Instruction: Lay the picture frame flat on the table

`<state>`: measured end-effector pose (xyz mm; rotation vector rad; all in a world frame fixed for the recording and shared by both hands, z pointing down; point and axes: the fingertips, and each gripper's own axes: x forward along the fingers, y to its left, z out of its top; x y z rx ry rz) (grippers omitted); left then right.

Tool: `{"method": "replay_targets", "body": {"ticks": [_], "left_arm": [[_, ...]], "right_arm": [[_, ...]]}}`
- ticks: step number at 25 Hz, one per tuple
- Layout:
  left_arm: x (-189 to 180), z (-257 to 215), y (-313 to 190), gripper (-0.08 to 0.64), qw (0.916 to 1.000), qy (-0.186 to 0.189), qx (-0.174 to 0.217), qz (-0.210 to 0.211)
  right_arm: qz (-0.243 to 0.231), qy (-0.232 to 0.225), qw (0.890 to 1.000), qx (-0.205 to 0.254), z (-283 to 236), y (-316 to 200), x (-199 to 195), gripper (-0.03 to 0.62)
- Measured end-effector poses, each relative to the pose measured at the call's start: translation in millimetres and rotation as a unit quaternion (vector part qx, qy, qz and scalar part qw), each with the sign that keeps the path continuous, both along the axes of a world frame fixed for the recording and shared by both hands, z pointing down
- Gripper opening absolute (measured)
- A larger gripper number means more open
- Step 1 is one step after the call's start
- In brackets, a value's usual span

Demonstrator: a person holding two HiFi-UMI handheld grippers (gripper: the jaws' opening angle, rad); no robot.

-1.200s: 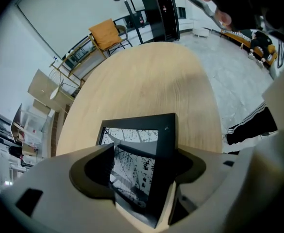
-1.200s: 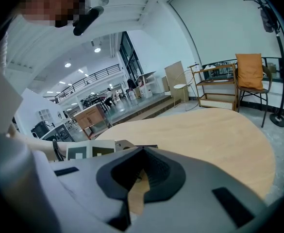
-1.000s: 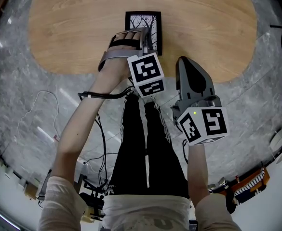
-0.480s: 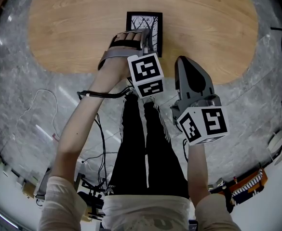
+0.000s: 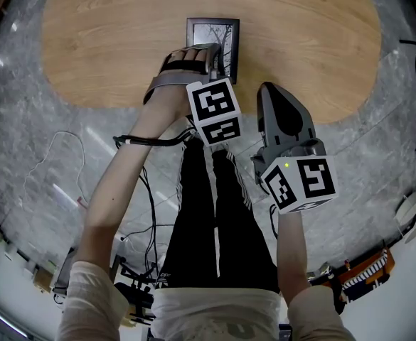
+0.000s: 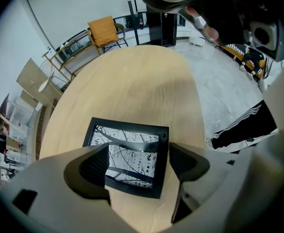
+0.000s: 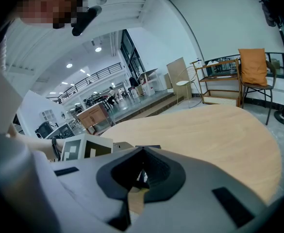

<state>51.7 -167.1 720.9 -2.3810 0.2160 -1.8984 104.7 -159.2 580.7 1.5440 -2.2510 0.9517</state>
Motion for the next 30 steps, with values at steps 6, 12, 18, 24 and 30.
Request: {"method": "replay_targets", "body": {"ticks": [6,12,18,24,30], "left_arm": [[1,-4,-6,0.365,0.9997,0.013,-0.004,-0.021],[-5,-32,-19,0.365,0.9952,0.056,-0.010,-0.079],[11,-132,-48,0.364,0.9725,0.176,-0.023,-0.150],[-8,-284,-89,0.165,0.9003,0.324,0.019,-0.290],[-47,-448,-87,0.012,0.7850,0.473,0.072,-0.393]], "right_arm": [[0.004,0.005,1.000,0.001,-1,-1,1,0.006],[0.007,0.012,1.000,0.016,-26,-11,-5,0.006],[0.012,0.023,0.997,0.067,-101,-45,-9,0.006],[0.036,0.038,0.988,0.142,-224,-75,-13,0.006],[0.060,0.062,0.971,0.221,-356,-66,-14,0.006]]}}
